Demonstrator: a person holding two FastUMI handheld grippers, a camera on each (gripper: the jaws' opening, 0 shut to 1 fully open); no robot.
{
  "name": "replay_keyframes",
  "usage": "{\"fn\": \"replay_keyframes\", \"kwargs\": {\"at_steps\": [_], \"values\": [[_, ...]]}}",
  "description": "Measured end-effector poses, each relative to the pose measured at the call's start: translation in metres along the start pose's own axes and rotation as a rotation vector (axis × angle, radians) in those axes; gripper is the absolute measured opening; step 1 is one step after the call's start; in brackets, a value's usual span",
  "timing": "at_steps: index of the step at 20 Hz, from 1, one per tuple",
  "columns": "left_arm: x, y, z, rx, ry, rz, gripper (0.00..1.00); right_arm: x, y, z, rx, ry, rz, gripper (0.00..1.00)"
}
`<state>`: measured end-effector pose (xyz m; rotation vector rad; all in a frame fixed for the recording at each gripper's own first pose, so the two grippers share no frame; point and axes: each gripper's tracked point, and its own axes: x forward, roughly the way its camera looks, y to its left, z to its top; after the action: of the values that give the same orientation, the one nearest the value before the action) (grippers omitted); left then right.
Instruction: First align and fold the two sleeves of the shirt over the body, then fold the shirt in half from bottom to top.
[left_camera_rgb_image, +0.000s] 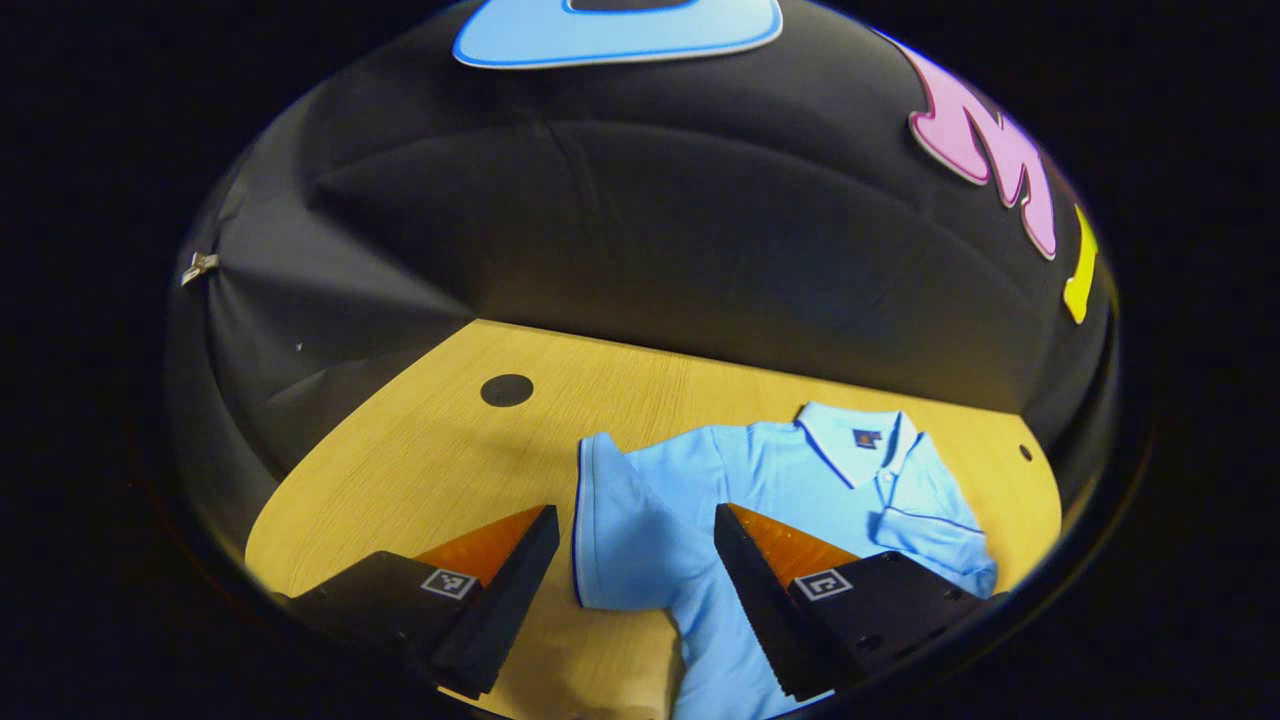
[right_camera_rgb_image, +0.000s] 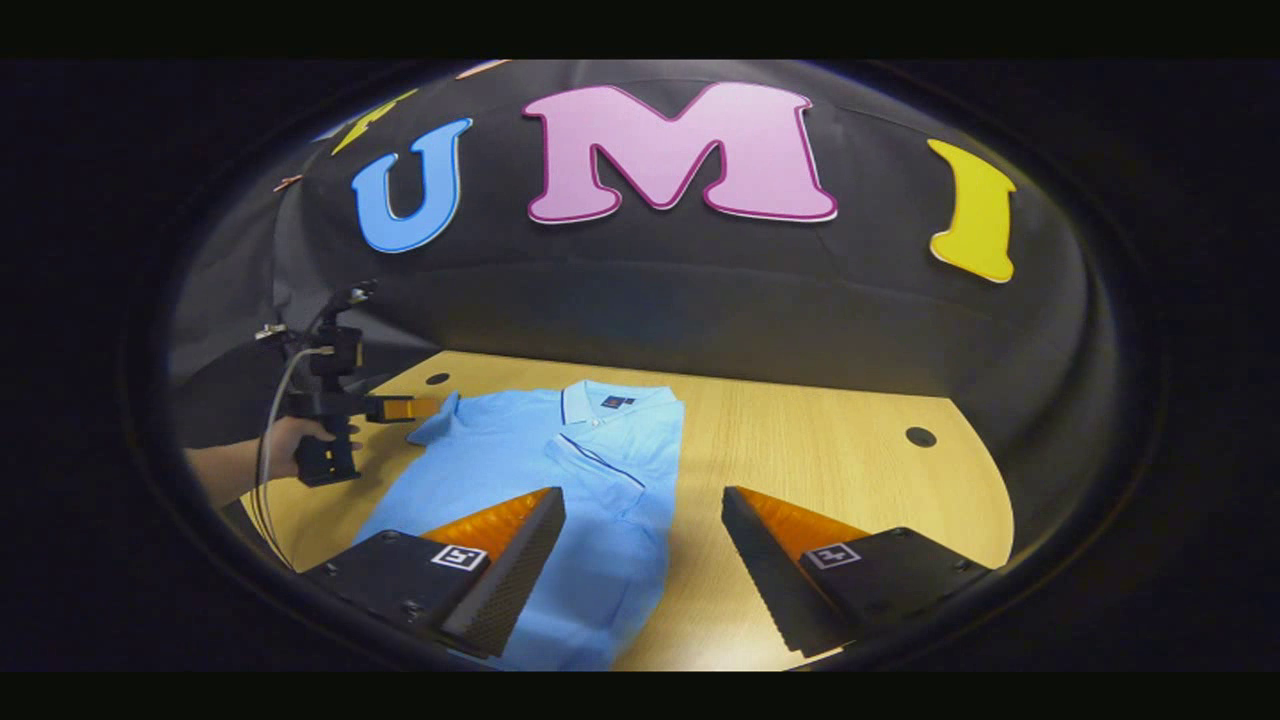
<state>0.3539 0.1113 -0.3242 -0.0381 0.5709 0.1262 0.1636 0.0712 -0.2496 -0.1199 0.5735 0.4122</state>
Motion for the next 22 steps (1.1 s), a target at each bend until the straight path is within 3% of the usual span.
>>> {"fn": "replay_keyframes", "kwargs": {"at_steps": [5,9,10,12,13,15,18,22], "values": [[0.043,-0.001,-0.013,-0.011,0.087,-0.013,0.99,-0.006,-0.021,-0.019,0.007,0.018,-0.05,0.99],[0.049,0.0,-0.018,0.08,0.113,0.003,0.82,-0.01,-0.037,-0.033,0.038,0.036,-0.086,0.99],[0.05,-0.004,-0.019,0.092,0.115,-0.014,0.75,-0.011,-0.039,-0.035,0.045,0.039,-0.091,0.99],[0.05,-0.013,-0.019,0.091,0.12,-0.037,0.5,-0.012,-0.04,-0.04,0.054,0.044,-0.095,0.99],[0.05,-0.015,-0.018,0.079,0.113,-0.036,0.28,-0.012,-0.039,-0.043,0.056,0.046,-0.094,0.99],[0.05,-0.019,-0.018,0.063,0.107,-0.033,0.12,-0.013,-0.035,-0.045,0.06,0.05,-0.086,0.99],[0.043,-0.026,-0.013,0.09,0.107,-0.021,0.08,-0.015,-0.031,-0.044,0.059,0.041,-0.075,0.95],[0.024,-0.066,0.011,0.1,0.055,-0.093,0.07,-0.018,-0.031,-0.043,0.067,0.027,-0.071,0.99]]}}
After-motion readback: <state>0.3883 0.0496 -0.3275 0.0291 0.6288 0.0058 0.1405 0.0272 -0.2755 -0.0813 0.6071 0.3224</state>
